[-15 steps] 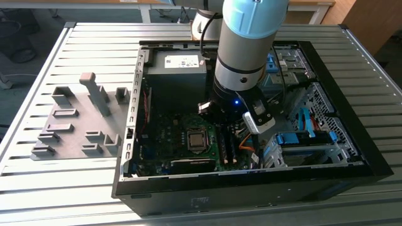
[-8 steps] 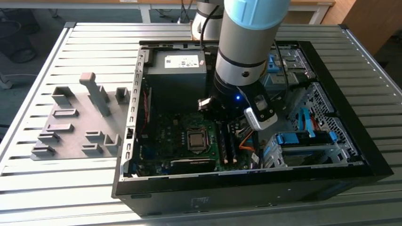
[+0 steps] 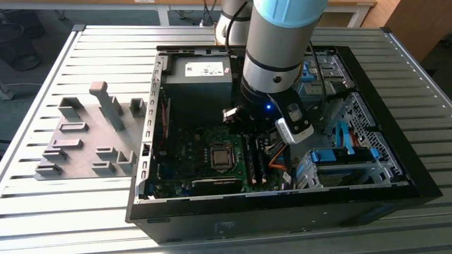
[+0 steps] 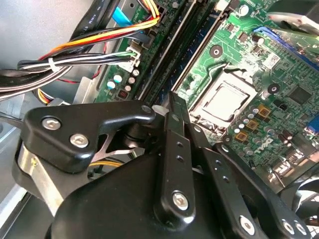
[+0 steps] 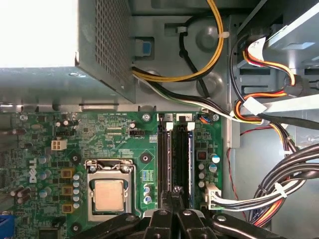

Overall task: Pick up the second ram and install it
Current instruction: 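Press down the second ram until it locks into place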

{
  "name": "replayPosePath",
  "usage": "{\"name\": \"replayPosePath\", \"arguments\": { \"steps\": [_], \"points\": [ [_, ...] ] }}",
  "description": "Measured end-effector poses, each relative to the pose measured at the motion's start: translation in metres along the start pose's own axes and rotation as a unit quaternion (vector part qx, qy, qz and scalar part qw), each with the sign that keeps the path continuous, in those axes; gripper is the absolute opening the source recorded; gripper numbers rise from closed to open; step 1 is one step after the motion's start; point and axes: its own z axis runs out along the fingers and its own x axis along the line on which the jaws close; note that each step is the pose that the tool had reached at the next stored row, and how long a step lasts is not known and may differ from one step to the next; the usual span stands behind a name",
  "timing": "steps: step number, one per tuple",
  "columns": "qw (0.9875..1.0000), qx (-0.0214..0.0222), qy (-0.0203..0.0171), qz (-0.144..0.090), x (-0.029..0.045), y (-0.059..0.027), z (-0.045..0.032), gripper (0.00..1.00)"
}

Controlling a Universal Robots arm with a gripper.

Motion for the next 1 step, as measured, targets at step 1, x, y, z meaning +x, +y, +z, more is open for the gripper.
{"name": "replayPosePath", "arguments": {
  "steps": [1],
  "points": [
    [1.0, 0.0001, 0.0, 0.0, 0.0, 0.0, 0.0, 0.11]
  ]
}}
